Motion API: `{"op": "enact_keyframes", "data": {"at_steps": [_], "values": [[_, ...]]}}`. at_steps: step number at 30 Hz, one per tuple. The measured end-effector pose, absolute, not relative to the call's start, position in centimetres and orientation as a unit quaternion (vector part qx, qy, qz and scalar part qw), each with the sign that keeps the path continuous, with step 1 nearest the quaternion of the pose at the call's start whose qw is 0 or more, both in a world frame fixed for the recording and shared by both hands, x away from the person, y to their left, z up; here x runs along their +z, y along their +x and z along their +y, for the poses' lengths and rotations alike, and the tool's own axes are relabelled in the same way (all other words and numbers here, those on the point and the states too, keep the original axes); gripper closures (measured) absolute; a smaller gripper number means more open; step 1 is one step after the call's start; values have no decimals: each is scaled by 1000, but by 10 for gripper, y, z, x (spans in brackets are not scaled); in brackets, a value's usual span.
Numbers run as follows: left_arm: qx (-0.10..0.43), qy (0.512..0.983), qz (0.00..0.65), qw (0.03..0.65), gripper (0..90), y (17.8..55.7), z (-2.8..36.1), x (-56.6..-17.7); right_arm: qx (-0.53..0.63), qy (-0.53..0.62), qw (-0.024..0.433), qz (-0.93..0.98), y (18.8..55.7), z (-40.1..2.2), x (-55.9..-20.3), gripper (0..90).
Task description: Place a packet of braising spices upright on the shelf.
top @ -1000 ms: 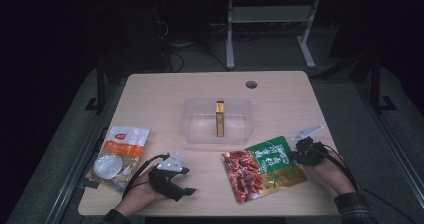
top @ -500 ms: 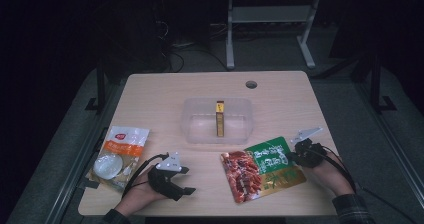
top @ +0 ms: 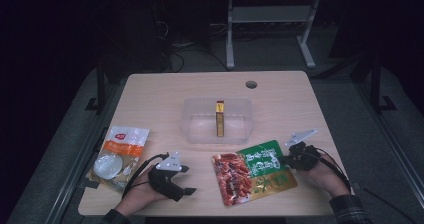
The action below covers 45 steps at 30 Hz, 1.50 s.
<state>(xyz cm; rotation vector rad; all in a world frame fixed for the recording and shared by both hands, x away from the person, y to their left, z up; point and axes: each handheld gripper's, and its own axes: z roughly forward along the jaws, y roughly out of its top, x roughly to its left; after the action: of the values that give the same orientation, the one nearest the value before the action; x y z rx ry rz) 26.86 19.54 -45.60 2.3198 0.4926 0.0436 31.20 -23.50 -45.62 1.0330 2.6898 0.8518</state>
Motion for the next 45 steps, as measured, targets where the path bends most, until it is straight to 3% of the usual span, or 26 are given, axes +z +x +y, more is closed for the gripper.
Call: {"op": "enact_keyframes", "data": {"at_steps": [18, 31, 36, 37, 38, 45], "values": [[42, 898, 200, 388, 156, 270, 193, -451, 298, 236, 49, 924, 299, -140, -457, 900], [47, 893, 210, 394, 148, 289, 178, -459, 315, 209, 52, 924, 297, -121, -456, 897], [43, 900, 206, 383, 148, 290, 170, -465, 355, 247, 48, 900, 293, -132, -445, 611], [43, 901, 206, 380, 148, 290, 169, -465, 355, 247, 48, 900, 293, -132, -445, 611], [43, 904, 201, 374, 148, 291, 169, -465, 361, 257, 45, 895, 292, -136, -443, 525], [31, 898, 220, 380, 151, 293, 167, -470, 366, 270, 56, 889, 284, -150, -442, 400]]}}
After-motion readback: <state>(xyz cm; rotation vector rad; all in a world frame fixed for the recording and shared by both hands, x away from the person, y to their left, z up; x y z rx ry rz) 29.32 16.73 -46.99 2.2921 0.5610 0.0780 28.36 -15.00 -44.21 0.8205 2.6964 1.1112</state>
